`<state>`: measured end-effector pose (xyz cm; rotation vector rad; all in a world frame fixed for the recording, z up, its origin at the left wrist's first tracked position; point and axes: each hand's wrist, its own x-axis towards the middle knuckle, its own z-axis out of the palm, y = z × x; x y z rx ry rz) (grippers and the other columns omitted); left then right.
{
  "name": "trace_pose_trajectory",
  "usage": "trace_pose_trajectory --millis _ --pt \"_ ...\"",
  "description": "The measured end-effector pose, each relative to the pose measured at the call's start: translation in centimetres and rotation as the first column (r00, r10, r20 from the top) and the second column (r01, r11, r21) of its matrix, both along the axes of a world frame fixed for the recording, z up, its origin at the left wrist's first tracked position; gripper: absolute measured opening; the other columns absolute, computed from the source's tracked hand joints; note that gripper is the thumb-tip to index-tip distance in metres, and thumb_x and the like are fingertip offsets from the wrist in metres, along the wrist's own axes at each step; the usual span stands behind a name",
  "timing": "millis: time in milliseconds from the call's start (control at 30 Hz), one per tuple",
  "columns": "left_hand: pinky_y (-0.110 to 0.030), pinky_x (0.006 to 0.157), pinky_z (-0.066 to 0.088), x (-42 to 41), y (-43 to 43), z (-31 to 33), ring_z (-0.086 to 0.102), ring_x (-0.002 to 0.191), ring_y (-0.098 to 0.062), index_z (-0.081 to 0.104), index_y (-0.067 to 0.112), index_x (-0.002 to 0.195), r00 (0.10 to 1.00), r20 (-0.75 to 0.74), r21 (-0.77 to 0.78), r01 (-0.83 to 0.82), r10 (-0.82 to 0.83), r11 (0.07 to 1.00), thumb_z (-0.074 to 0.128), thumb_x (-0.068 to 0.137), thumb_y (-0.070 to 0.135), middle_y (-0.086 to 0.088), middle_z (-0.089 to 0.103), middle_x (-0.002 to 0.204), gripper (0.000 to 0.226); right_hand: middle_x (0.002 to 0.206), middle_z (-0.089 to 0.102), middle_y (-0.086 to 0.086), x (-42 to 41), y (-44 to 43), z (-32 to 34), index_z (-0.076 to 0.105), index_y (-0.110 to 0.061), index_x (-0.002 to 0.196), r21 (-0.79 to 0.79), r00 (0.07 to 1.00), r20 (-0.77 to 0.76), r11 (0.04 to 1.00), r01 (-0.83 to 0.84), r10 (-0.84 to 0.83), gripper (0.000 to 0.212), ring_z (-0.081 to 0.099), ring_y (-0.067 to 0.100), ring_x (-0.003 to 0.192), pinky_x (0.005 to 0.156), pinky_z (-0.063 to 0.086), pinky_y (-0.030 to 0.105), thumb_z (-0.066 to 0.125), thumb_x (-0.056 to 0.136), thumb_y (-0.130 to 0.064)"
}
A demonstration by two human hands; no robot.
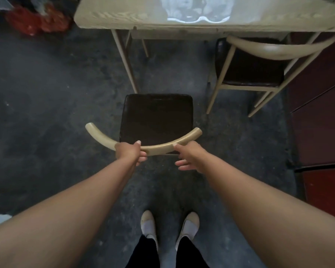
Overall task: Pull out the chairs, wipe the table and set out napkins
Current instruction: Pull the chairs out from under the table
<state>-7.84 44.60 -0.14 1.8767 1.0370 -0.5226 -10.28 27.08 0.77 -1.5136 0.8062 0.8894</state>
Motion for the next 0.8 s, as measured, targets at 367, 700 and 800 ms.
trace_pose_trajectory --millis 367,700,800 --pt "-0.038 0.054 0.056 1.5 8.5 -0.8 0.071 0.078 -0.03 0.051 0.005 0.122 0.997 -0.069 -0.306 -0.052 0.032 0.951 0.062 0.092 0.038 -0.019 0.069 0.109 0.046 0.114 0.062 0.018 -0.1 8.8 -3.5 0.043 -0.012 0.132 0.094 0.915 -0.081 0.91 0.403 -0.396 0.051 0.071 0.036 0.086 0.069 0.06 0.041 0.052 0.096 -0.047" --pt "-0.04 0.068 0.059 3.5 8.9 -2.2 0.067 0.097 -0.034 0.051 -0.003 0.12 0.988 -0.116 -0.489 -0.143 0.099 0.861 0.065 0.091 0.016 -0.019 0.062 0.117 0.037 0.125 0.055 0.025 2.7 11.0 -4.8 0.038 0.0 0.132 0.061 0.719 -0.041 0.717 0.695 -0.694 0.048 0.065 0.041 0.097 0.061 0.059 0.047 0.062 0.093 -0.015" --pt "-0.046 0.078 0.059 4.6 9.1 -2.1 0.066 0.102 -0.036 0.05 -0.004 0.121 0.986 -0.097 -0.501 -0.169 0.138 0.849 0.064 0.091 0.012 -0.022 0.061 0.119 0.037 0.126 0.052 0.025 3.7 11.3 -5.1 0.037 0.0 0.133 0.074 0.71 -0.022 0.707 0.703 -0.704 0.048 0.064 0.043 0.099 0.068 0.06 0.051 0.061 0.092 -0.012"
